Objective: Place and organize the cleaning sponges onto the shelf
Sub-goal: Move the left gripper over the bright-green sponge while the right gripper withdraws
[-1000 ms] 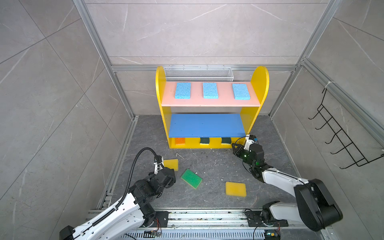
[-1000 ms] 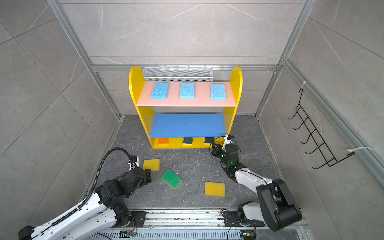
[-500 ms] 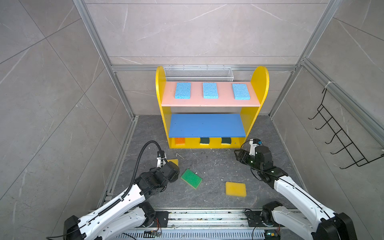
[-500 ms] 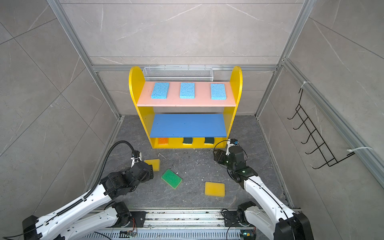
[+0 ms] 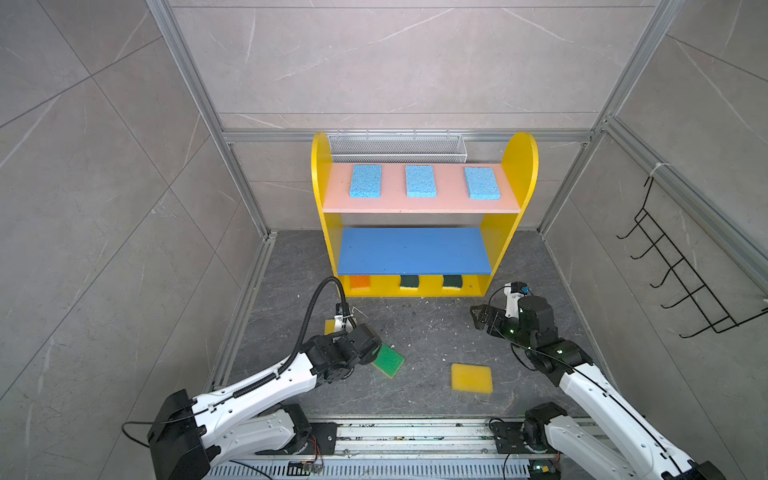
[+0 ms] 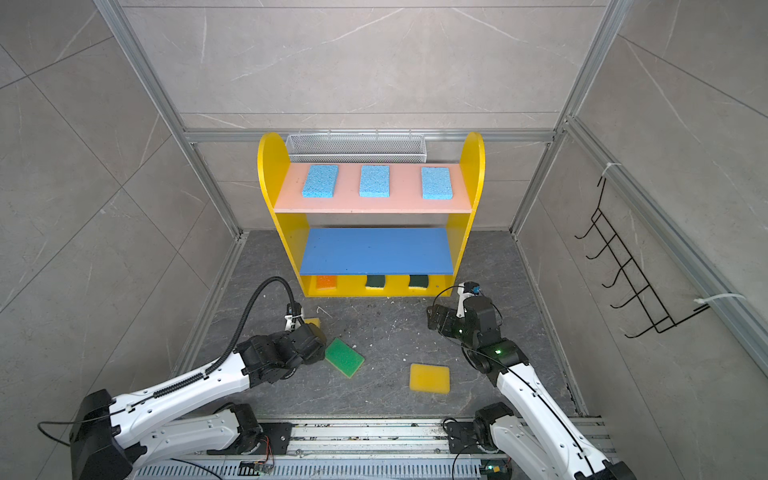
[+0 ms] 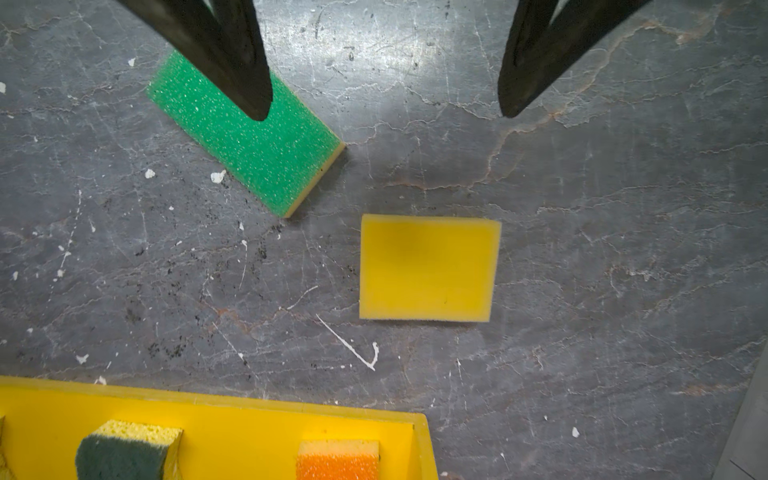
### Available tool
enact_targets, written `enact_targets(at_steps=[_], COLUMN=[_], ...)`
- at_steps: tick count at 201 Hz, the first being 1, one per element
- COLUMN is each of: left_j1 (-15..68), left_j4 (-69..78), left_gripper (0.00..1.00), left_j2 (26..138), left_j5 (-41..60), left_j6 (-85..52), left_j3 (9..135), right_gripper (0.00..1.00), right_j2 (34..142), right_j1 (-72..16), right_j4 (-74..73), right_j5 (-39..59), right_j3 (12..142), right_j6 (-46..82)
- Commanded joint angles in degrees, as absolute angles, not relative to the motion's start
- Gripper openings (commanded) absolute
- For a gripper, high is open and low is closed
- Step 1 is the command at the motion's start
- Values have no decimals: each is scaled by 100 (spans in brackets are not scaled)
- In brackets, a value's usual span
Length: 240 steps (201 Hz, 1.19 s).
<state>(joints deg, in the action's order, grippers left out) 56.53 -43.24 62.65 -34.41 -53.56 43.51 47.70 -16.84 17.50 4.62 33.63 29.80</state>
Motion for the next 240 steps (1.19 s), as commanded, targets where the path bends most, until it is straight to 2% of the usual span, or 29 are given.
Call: enact_targets(at_steps=[1,83,125,157,214,240], left_j1=[5934,6815,6929,6965,6979,6976], left_j4=[-4236,-4405,-4848,-3979,-3308,-3446], left_gripper=[88,93,99,99,99,100], left_j2=[6609,7759,8340,8325,8730,8896], left_j5=[-3586,-4041,-3750,-3462,-3037,-3054], left_j6=[-5856,-7846,-8859,-8940,-9126,-9252], left_j3=[4691,5130,5436,5095,4957,5086], right_gripper=[99,99,99,99,99,99], right_j2=[4709,4803,4379,4310,4395,4462], right_j1=[-1686,-1674,-1678,-1676,-1672,-1673], right_j4=[2301,2885,3088,3185,3199,3152], right_j5=[218,499,353,369,482,660], right_j3=[3633,3847,3830,3817,3866,3870], right_j6=[3023,2762,2656,2652,2610,2583])
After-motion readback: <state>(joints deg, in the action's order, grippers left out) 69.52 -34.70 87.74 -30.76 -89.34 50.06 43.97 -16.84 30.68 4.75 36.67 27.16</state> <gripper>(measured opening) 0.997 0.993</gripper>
